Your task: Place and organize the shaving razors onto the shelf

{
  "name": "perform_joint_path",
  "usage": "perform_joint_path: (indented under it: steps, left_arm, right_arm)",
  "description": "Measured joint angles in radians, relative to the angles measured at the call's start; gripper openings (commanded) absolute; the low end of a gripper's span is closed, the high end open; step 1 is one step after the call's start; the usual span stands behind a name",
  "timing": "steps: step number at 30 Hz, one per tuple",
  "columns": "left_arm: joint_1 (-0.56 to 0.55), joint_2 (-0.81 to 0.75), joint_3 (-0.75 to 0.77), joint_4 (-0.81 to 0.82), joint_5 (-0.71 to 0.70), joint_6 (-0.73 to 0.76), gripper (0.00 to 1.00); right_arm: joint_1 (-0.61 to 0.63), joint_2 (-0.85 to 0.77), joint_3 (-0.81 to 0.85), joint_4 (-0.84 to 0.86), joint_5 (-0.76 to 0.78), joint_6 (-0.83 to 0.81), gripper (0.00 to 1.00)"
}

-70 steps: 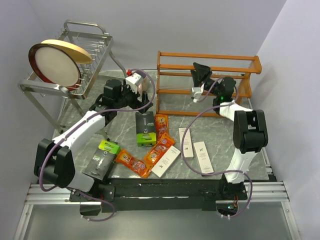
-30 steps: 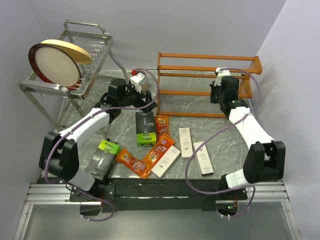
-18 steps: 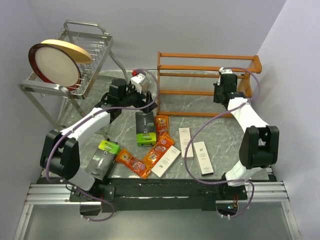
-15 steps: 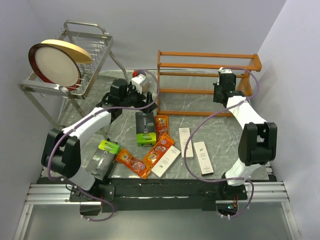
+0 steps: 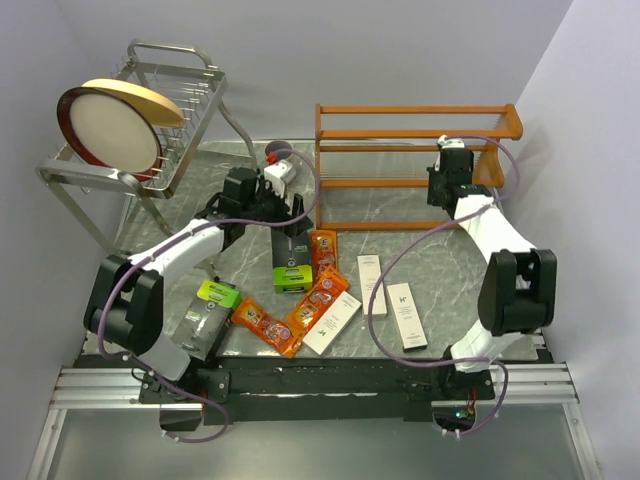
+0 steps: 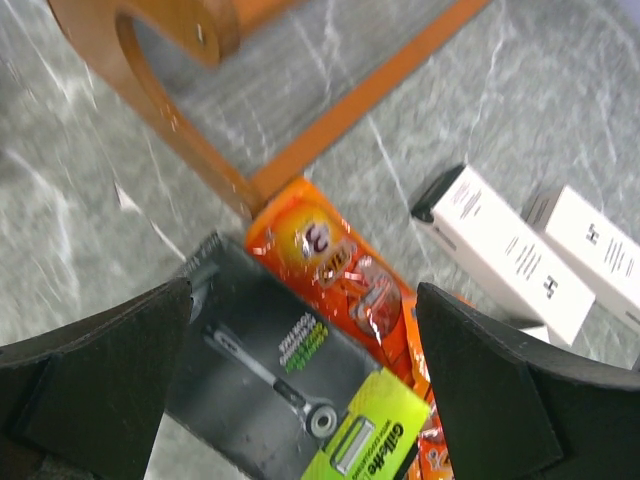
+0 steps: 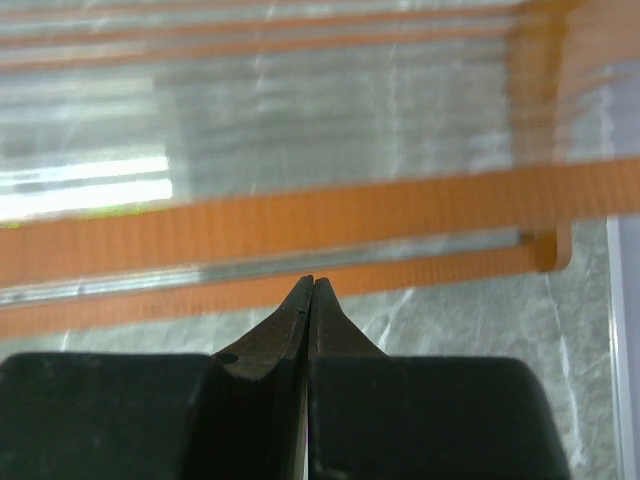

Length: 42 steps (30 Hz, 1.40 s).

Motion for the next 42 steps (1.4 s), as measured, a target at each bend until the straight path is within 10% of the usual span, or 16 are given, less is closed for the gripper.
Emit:
perform_joint_path:
  steps: [3, 7, 13, 29, 42]
  left_arm:
    - [0.0, -0.002, -0.021, -0.018, -0.008, -0.002, 0.99]
    - [0.0, -0.025, -0.042, -0.076, -0.052, -0.025, 1.0]
    - [0.0, -0.047, -0.068, -0.14, -0.159, -0.12, 0.99]
    - [0.001, -0.082, -0.22, -0.202, -0.294, -0.328, 0.99]
    - [0.009, -0.045, -0.257, -0.116, -0.251, -0.426, 0.84]
  right_arm:
    - [0.0, -0.068, -0.048, -0.014, -0.033, 0.0, 0.0]
    - [0.007, -0.182, -0.114, -0.034, -0.105, 0.001, 0.43]
    - [0.066, -0.328, -0.182, -0.069, -0.277, 0.006, 0.57]
    - [0.239, -0.351, -0.312, -0.125, -0.667, 0.101, 0.63]
    - [0.417, -0.081, -0.265, 0.16, -0.903, 0.335, 0.62]
